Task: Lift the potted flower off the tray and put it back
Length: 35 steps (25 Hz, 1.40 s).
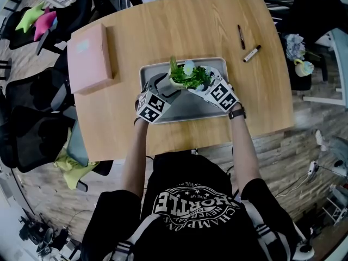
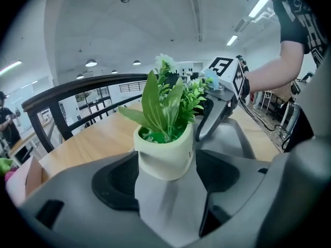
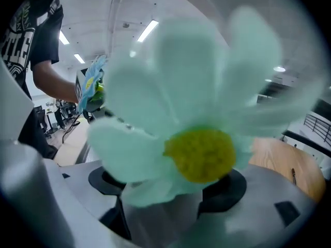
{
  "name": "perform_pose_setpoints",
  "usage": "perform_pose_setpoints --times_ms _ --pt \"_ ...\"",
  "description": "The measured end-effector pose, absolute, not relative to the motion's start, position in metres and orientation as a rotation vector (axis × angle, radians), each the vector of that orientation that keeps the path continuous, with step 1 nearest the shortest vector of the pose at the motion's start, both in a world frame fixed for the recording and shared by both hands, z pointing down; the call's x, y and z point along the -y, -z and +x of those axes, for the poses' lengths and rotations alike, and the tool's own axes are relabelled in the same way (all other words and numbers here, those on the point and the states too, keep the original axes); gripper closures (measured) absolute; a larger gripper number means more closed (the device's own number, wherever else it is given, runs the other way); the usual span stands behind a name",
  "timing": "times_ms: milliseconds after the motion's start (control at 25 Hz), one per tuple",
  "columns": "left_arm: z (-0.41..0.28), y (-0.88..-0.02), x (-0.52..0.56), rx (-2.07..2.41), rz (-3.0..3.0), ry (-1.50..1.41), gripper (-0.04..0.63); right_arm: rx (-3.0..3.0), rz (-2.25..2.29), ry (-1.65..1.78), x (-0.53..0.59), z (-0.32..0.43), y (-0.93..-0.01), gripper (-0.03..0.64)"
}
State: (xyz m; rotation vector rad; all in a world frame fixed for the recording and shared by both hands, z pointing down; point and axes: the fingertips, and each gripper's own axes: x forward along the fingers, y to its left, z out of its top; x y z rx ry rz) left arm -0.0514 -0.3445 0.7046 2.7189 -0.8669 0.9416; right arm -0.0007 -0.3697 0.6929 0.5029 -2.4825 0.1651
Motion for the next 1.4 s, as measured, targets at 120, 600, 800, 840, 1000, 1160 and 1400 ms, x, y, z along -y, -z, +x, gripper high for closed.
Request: perform_pose_setpoints --times_ms 120,600,800,840,1000,1160,1400 --pt "-0.054 -0.707 0.352 0.874 2.72 -0.99 0.245 2.47 0.498 -0.14 0.372 -0.006 -0.693 0.235" --pt "-0.053 -0.707 0.357 0.909 2.671 -1.039 0.281 2.468 0.508 -0.151 0.375 -0.006 -0.694 0.247" --pt "-0.054 -0.706 0.356 0.906 2.657 -1.059 0.282 2.454 0.515 -0.146 0.373 -0.007 -0.692 0.247" --pt "-0.054 -0.706 0.355 0.904 2.656 -1.059 0.283 2.451 0.513 -0.146 0.373 -0.006 -0.692 0.247" --pt "-0.051 -0.706 0.351 0.887 2.649 -1.067 0.282 2.448 0.512 -0.158 0.368 -0.004 -0.692 0.247" --pt "-0.049 -0.705 0.345 0.875 2.641 -1.068 0.283 2.443 0.514 -0.163 0.362 -0.002 -0.691 0.247" --pt "-0.048 -0.698 0.339 0.866 2.646 -1.063 0.282 2.445 0.523 -0.172 0.355 -0.001 -0.683 0.247"
